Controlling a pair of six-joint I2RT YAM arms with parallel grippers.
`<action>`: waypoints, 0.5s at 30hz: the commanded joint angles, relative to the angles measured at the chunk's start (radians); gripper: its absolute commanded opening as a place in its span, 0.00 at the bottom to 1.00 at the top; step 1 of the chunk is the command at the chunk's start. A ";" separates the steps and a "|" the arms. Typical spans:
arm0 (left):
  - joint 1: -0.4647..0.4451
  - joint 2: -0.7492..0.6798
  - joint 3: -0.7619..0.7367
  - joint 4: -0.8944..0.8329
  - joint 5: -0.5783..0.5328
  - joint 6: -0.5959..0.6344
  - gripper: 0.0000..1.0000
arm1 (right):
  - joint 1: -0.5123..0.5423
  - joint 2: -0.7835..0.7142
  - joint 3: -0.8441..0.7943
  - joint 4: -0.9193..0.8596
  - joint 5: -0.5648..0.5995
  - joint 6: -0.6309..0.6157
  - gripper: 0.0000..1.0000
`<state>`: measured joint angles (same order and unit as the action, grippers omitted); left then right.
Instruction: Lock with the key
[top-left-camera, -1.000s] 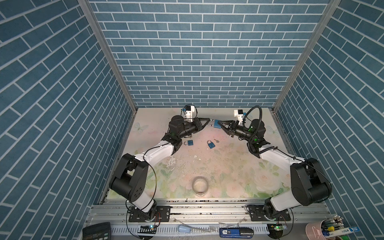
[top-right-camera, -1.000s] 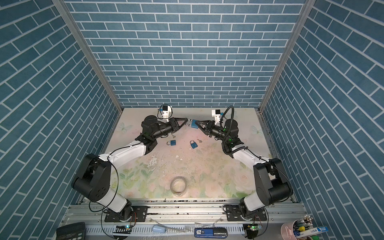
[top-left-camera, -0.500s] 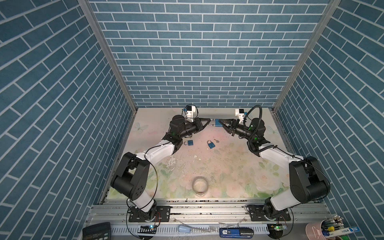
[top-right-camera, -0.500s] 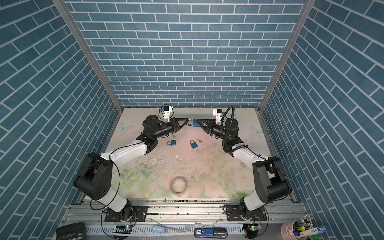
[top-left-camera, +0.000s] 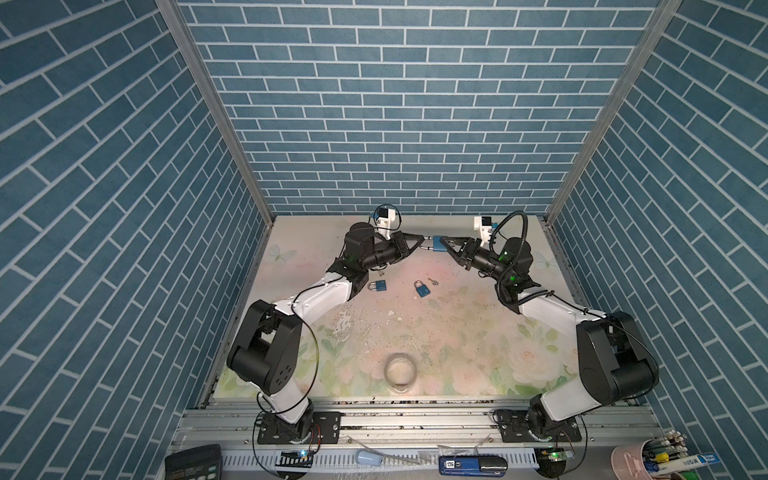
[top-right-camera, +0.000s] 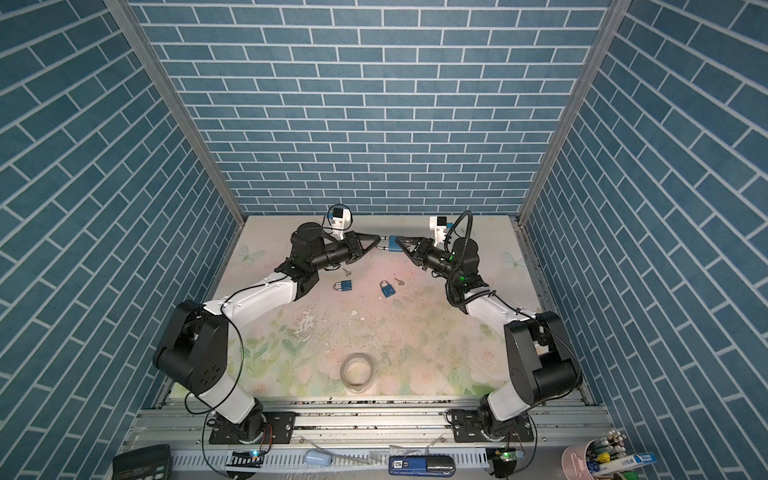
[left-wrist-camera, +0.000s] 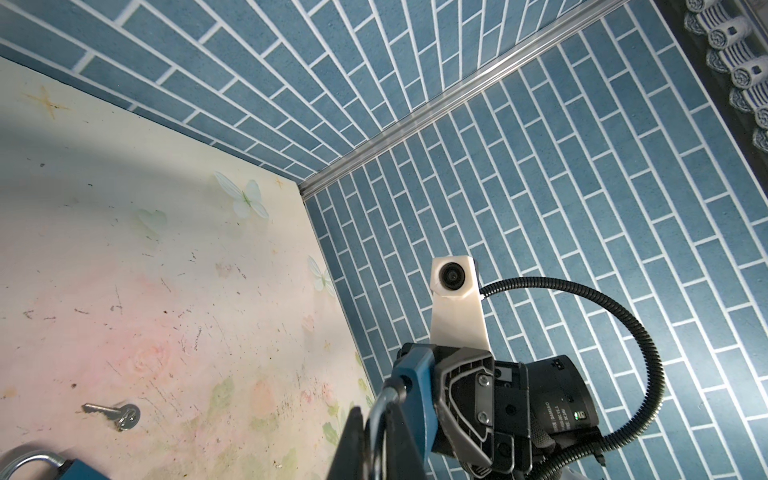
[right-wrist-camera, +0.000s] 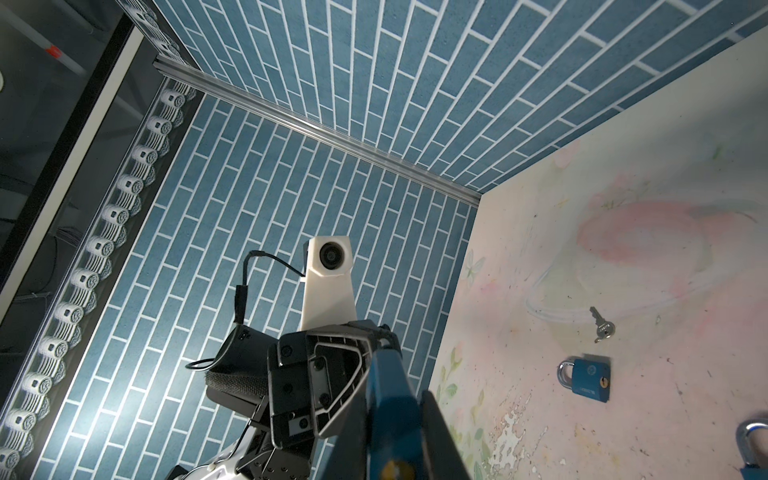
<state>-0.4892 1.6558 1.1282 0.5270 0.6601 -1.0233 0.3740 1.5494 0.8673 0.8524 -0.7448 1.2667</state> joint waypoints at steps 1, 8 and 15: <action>-0.099 -0.009 0.060 0.061 0.195 0.026 0.00 | 0.033 0.057 0.022 -0.045 0.037 -0.104 0.00; -0.123 -0.022 0.053 0.074 0.186 0.024 0.00 | 0.040 0.062 0.039 -0.068 0.021 -0.108 0.00; -0.140 -0.020 0.076 0.027 0.188 0.051 0.00 | 0.067 0.073 0.064 -0.083 -0.001 -0.122 0.00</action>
<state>-0.4969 1.6672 1.1469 0.4812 0.6212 -0.9962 0.3744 1.5787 0.8917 0.8368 -0.7460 1.2655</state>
